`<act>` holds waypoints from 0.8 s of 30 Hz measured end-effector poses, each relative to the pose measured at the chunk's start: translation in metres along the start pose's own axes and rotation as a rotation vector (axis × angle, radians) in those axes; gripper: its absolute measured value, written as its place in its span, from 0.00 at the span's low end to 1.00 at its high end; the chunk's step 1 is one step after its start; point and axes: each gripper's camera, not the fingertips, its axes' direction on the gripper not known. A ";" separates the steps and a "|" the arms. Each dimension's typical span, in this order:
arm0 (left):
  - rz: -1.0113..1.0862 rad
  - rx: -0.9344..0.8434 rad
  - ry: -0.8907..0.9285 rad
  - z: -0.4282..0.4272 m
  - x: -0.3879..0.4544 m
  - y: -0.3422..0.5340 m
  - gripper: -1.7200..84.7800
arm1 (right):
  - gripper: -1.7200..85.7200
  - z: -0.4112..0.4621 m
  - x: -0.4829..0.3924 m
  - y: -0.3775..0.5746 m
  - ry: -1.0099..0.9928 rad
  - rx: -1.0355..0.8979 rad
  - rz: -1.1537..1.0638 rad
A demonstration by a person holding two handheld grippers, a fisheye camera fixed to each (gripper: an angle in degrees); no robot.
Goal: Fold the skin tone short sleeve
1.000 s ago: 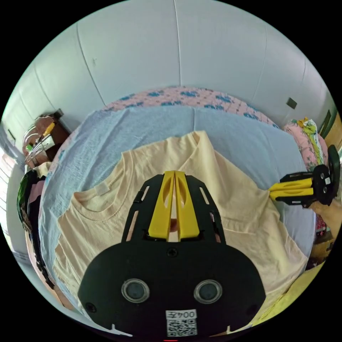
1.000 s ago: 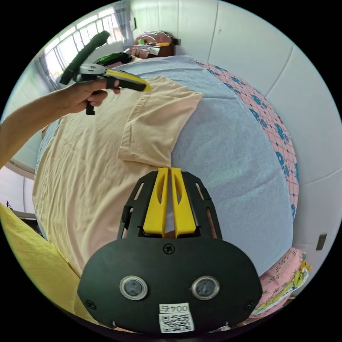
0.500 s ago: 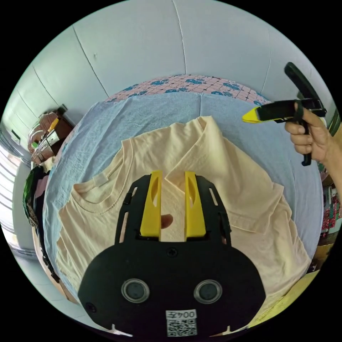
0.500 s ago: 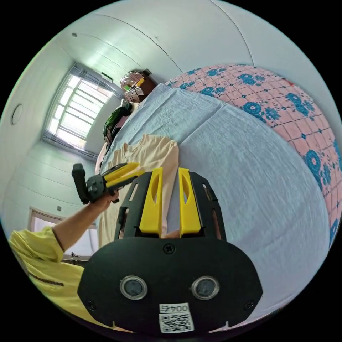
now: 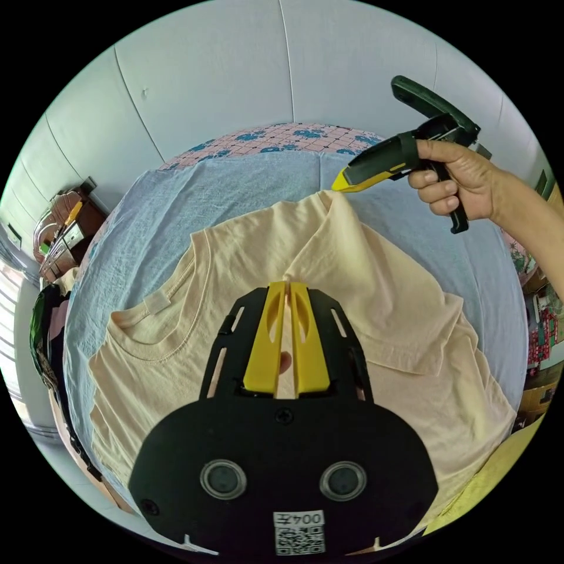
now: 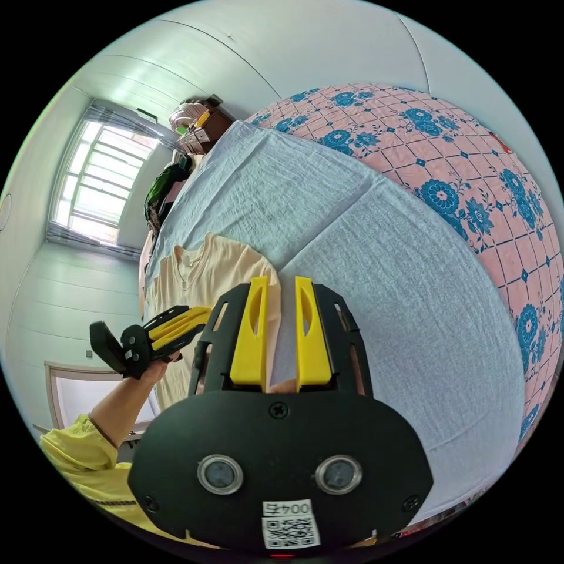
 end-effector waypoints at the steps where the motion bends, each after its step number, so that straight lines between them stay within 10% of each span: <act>1: -0.004 0.013 -0.009 -0.006 0.003 0.000 0.04 | 0.11 0.004 0.000 -0.002 -0.011 -0.015 -0.002; 24: -0.147 0.051 -0.195 -0.052 0.020 0.037 0.09 | 0.08 -0.007 -0.069 0.178 0.199 0.168 -0.257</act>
